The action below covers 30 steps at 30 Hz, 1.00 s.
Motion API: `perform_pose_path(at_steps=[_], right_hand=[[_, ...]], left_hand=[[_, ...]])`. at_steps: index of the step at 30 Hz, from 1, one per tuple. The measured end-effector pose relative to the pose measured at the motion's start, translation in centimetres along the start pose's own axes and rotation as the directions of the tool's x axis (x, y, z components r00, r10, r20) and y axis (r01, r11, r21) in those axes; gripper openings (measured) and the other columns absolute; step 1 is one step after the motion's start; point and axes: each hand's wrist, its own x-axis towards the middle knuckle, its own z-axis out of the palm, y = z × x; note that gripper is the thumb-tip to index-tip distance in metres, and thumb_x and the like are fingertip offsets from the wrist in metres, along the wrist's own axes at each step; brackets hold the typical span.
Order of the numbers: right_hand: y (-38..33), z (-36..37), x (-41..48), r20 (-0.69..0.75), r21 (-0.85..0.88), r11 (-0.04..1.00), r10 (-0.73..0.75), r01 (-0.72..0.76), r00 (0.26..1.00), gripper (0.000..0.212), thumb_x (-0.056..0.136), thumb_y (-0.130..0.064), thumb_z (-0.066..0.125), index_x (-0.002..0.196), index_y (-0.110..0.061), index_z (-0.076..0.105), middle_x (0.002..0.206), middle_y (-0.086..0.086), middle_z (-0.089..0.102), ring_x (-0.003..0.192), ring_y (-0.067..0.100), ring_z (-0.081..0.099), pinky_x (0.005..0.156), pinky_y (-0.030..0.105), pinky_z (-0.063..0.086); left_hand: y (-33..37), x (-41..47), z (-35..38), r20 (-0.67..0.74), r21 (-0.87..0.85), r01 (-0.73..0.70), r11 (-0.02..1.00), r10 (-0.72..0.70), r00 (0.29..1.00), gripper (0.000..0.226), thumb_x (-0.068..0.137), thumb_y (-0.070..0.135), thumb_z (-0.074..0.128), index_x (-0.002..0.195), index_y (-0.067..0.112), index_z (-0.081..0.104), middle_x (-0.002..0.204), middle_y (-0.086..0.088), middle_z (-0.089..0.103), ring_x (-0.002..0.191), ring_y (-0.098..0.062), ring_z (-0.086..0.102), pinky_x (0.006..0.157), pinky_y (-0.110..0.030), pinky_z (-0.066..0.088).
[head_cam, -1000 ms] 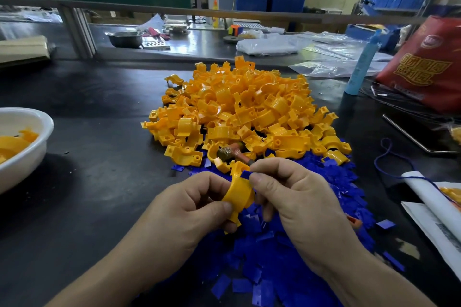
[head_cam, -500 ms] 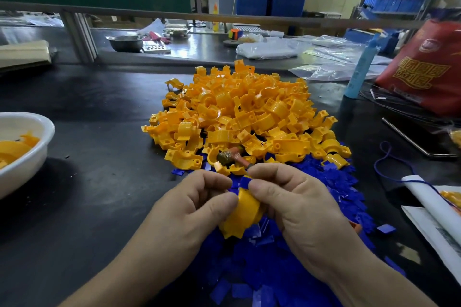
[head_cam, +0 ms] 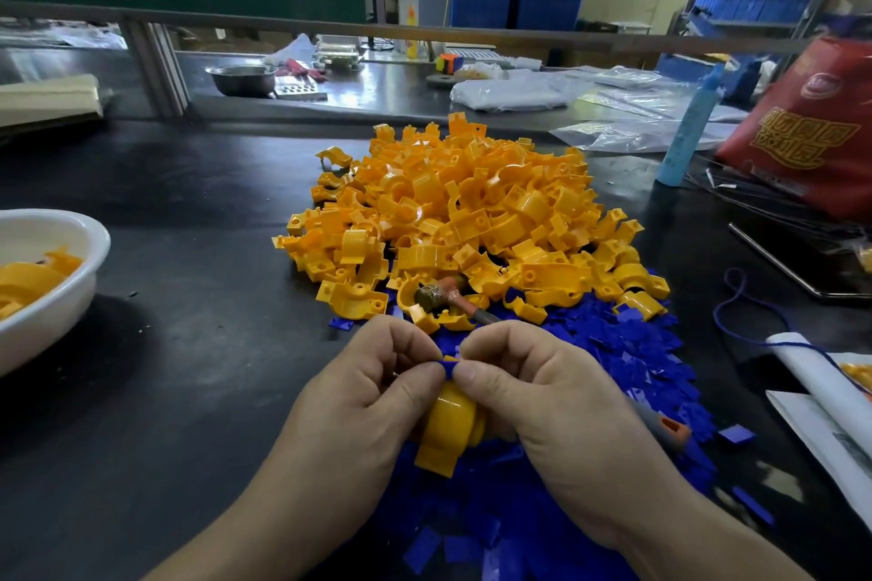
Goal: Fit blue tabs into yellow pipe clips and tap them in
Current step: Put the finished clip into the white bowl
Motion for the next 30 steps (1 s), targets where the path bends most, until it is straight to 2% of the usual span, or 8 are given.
perform_pose_path(at_steps=[3, 8, 10, 14, 20, 24, 26, 30], right_hand=[[0.0, 0.0, 0.1, -0.013, -0.059, 0.998, -0.002, 0.001, 1.000, 0.015, 0.073, -0.043, 0.063, 0.086, -0.036, 0.064, 0.081, -0.002, 0.070, 0.072, 0.014, 0.069, 0.061, 0.025, 0.057], [-0.2, 0.0, 0.1, 0.009, -0.155, 0.988, 0.016, -0.014, 1.000, 0.010, 0.082, -0.046, 0.057, 0.086, -0.038, 0.058, 0.064, 0.005, 0.068, 0.044, 0.017, 0.059, 0.043, 0.021, 0.048], [-0.3, -0.1, 0.1, 0.020, -0.071, 0.997, 0.032, -0.031, 0.999, 0.004, 0.086, -0.039, 0.058, 0.087, -0.038, 0.062, 0.065, 0.007, 0.068, 0.046, 0.018, 0.059, 0.044, 0.022, 0.048], [-0.5, -0.3, 0.0, 0.036, 0.003, 0.999, 0.047, -0.047, 0.998, 0.019, 0.090, -0.023, 0.059, 0.092, -0.041, 0.066, 0.071, 0.006, 0.069, 0.056, 0.019, 0.061, 0.053, 0.024, 0.052], [-0.6, -0.1, -0.1, 0.041, -0.078, 0.996, 0.044, -0.040, 0.998, 0.029, 0.096, -0.022, 0.049, 0.099, -0.044, 0.067, 0.066, 0.004, 0.067, 0.053, 0.014, 0.058, 0.053, 0.018, 0.048], [-0.6, 0.0, -0.2, 0.055, -0.162, 0.986, -0.030, 0.039, 0.998, 0.022, 0.082, -0.047, 0.055, 0.102, -0.047, 0.064, 0.073, 0.001, 0.068, 0.055, 0.010, 0.059, 0.055, 0.019, 0.051], [-0.4, 0.2, -0.3, 0.049, -0.194, 0.978, -0.064, 0.072, 0.997, 0.027, 0.076, -0.049, 0.055, 0.102, -0.050, 0.063, 0.078, -0.001, 0.068, 0.057, 0.010, 0.061, 0.056, 0.020, 0.053], [-0.3, 0.3, -0.4, 0.028, -0.162, 0.982, -0.092, 0.096, 0.995, 0.027, 0.075, -0.048, 0.056, 0.100, -0.049, 0.065, 0.082, -0.006, 0.068, 0.061, 0.010, 0.062, 0.056, 0.021, 0.053]], left_hand=[[-0.1, 0.1, 0.0, -0.001, -0.036, 0.043, 0.998, -0.043, 0.999, 0.032, 0.065, 0.062, 0.051, 0.089, 0.045, 0.063, 0.086, 0.018, 0.066, 0.073, 0.001, 0.062, 0.057, -0.016, 0.050], [-0.5, 0.3, -0.2, -0.007, -0.110, 0.122, 0.986, -0.124, 0.992, 0.030, 0.063, 0.059, 0.055, 0.086, 0.044, 0.066, 0.084, 0.015, 0.068, 0.081, -0.014, 0.063, 0.070, -0.035, 0.052], [-0.5, 0.4, -0.4, -0.006, -0.110, 0.124, 0.986, -0.125, 0.992, 0.033, 0.063, 0.062, 0.054, 0.087, 0.043, 0.067, 0.084, 0.013, 0.068, 0.083, -0.017, 0.063, 0.071, -0.038, 0.053], [-0.1, 0.3, -0.9, 0.019, -0.122, 0.115, 0.986, -0.113, 0.993, 0.028, 0.067, 0.056, 0.056, 0.084, 0.038, 0.068, 0.084, 0.007, 0.069, 0.080, -0.019, 0.065, 0.074, -0.044, 0.057], [0.3, -0.2, -0.5, 0.015, 0.074, -0.025, 0.997, 0.024, 1.000, 0.044, 0.064, 0.069, 0.045, 0.096, 0.044, 0.061, 0.090, 0.015, 0.067, 0.077, -0.006, 0.064, 0.065, -0.033, 0.059], [0.5, -0.2, -0.6, -0.020, 0.096, -0.053, 0.994, 0.055, 0.998, 0.040, 0.065, 0.069, 0.046, 0.094, 0.045, 0.061, 0.089, 0.019, 0.067, 0.077, -0.002, 0.063, 0.056, -0.021, 0.054], [0.6, -0.1, -0.6, -0.039, 0.044, -0.035, 0.998, 0.037, 0.999, 0.034, 0.064, 0.065, 0.052, 0.089, 0.044, 0.062, 0.087, 0.019, 0.067, 0.076, 0.001, 0.064, 0.056, -0.013, 0.050], [0.5, 0.2, -0.7, -0.056, -0.159, 0.013, 0.987, -0.022, 0.998, 0.032, 0.056, 0.053, 0.068, 0.085, 0.041, 0.066, 0.084, 0.009, 0.071, 0.076, -0.007, 0.069, 0.062, -0.017, 0.054]])
